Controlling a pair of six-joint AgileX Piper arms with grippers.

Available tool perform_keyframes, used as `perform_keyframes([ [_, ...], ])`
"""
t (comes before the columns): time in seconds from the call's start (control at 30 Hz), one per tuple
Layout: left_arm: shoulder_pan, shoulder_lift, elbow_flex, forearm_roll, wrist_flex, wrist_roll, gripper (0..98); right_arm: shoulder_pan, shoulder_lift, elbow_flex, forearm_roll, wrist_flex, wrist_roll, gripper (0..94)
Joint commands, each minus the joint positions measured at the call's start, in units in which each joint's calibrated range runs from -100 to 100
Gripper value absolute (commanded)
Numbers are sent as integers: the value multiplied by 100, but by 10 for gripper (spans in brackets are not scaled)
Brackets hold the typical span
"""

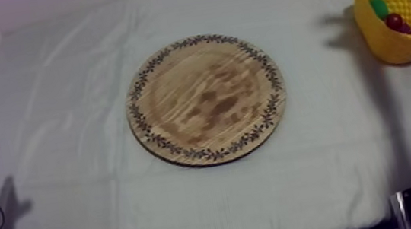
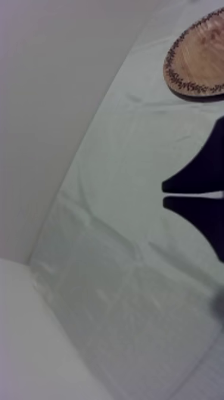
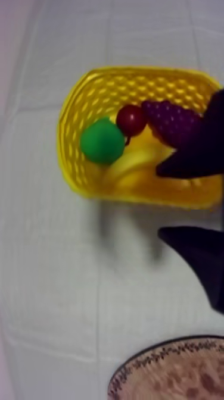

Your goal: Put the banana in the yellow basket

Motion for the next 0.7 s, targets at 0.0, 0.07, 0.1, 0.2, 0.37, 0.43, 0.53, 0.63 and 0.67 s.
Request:
perform_keyframes([
  [0.0, -1, 4, 0, -2, 0, 1, 1, -180, -337, 405, -17, -104, -65, 145],
  [0.07, -1, 4, 0, -2, 0, 1, 1, -326, -602, 683, -20, -191, -168, 114],
  [0.1, -1, 4, 0, -2, 0, 1, 1, -389, -737, 820, -25, -238, -220, 104],
  [0.2, -1, 4, 0, -2, 0, 1, 1, -525, -1172, 1243, -94, -407, -313, 82],
  [0.37, -1, 4, 0, -2, 0, 1, 1, -688, -1989, 2081, -212, -771, -402, 63],
  [0.43, -1, 4, 0, -2, 0, 1, 1, -708, -2356, 2451, -310, -874, -392, 60],
  [0.53, -1, 4, 0, -2, 0, 1, 1, -702, -2973, 3110, -471, -1097, -308, 54],
  [0.63, -1, 4, 0, -2, 0, 1, 1, -714, -3656, 3895, -541, -1416, -235, 51],
  [0.67, -1, 4, 0, -2, 0, 1, 1, -725, -3890, 4162, -539, -1531, -222, 50],
])
